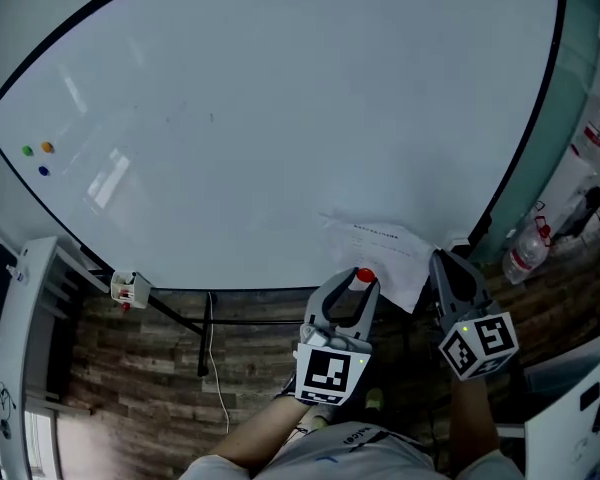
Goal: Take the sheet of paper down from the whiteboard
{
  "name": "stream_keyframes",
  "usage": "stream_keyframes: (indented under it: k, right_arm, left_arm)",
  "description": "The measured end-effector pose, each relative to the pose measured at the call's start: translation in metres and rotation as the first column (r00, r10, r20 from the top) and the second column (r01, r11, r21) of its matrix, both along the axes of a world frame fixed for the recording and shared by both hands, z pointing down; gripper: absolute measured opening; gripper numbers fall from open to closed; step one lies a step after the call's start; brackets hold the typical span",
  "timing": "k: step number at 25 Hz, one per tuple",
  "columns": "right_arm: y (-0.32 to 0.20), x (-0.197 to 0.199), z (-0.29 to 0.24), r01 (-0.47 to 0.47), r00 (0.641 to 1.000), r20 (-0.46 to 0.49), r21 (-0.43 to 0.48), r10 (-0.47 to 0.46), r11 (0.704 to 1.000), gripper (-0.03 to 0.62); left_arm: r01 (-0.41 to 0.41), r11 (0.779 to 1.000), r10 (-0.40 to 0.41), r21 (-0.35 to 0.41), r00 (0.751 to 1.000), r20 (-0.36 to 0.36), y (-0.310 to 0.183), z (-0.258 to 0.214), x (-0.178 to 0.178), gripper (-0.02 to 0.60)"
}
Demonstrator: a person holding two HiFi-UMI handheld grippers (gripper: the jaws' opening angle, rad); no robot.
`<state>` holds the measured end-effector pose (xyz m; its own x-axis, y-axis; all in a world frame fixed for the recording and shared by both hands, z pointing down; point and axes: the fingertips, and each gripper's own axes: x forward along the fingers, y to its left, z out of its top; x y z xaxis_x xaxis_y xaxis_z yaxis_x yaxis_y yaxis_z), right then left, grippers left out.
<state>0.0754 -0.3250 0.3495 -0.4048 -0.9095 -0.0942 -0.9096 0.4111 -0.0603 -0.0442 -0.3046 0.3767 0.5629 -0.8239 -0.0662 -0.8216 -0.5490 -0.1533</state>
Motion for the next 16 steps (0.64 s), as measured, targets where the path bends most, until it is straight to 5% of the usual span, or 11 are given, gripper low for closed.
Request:
stream_keyframes:
  k: [16]
  right_arm:
    - [0.009, -0.013, -0.008, 0.015, 1.0, -0.006, 0.017, -0.015, 1.0, 0.012]
  left_arm:
    - [0.013, 1.0, -0.013, 0.008, 1.0, 0.001, 0.009, -0.008, -0.01, 0.132]
